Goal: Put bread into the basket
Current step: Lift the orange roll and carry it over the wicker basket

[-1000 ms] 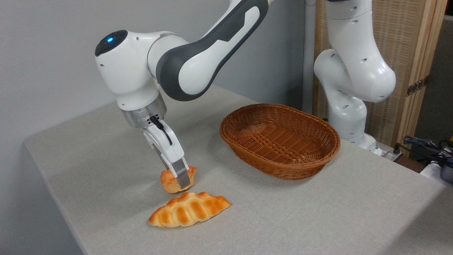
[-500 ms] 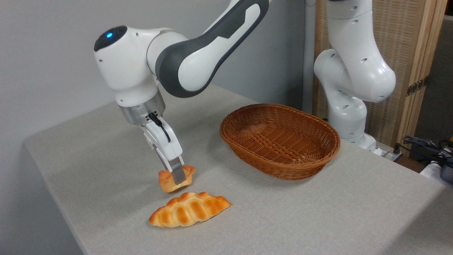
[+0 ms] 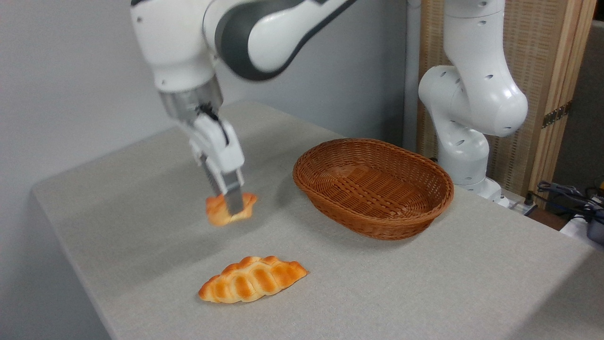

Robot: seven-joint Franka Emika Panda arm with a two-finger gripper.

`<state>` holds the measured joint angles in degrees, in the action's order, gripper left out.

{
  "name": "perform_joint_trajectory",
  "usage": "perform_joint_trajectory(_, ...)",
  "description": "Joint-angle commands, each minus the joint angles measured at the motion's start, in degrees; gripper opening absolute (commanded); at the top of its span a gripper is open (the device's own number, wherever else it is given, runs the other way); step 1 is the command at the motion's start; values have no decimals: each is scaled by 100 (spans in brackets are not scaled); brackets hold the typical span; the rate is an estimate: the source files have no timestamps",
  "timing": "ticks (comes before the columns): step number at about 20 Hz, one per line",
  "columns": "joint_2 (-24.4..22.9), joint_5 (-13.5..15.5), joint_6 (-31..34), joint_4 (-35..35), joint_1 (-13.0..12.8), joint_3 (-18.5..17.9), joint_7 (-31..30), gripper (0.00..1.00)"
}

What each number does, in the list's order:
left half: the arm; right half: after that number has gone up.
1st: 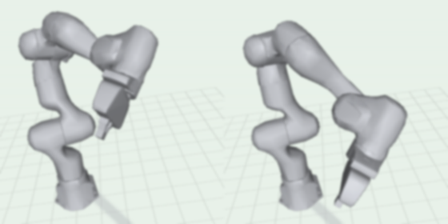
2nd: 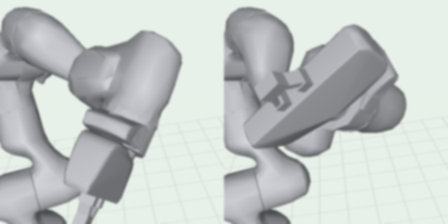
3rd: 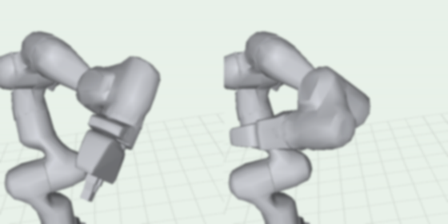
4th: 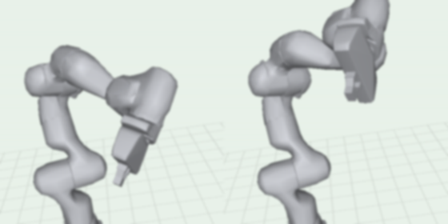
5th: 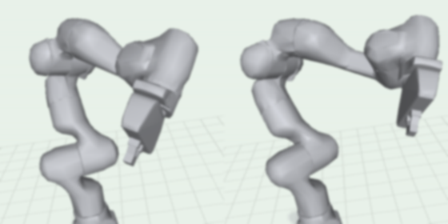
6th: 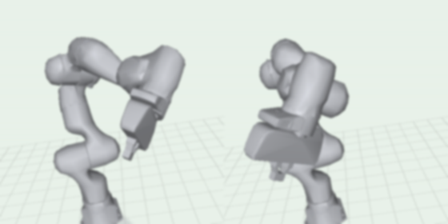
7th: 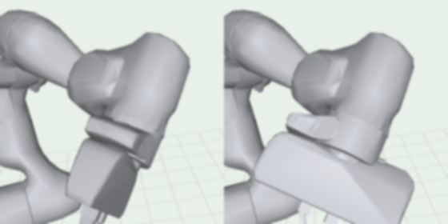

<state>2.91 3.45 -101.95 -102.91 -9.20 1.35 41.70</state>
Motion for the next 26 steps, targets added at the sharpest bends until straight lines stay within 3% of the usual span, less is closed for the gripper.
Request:
perform_joint_trajectory(1,-476,86,640,-106,-11,-21,128,49)
perform_joint_trajectory(5,-739,112,1168,-317,-11,-30,172,51)
perform_joint_trajectory(6,-853,112,1343,-483,-20,-30,180,58)
perform_joint_trajectory(15,-1583,112,1696,-1477,-20,-30,409,58)
perform_joint_trajectory(18,-1733,112,1740,-1873,-29,-30,567,77)
perform_joint_trajectory(19,-1742,112,1783,-1899,-29,-21,611,96)
perform_joint_trajectory(26,-1619,112,1828,-1908,-266,-21,1086,100)
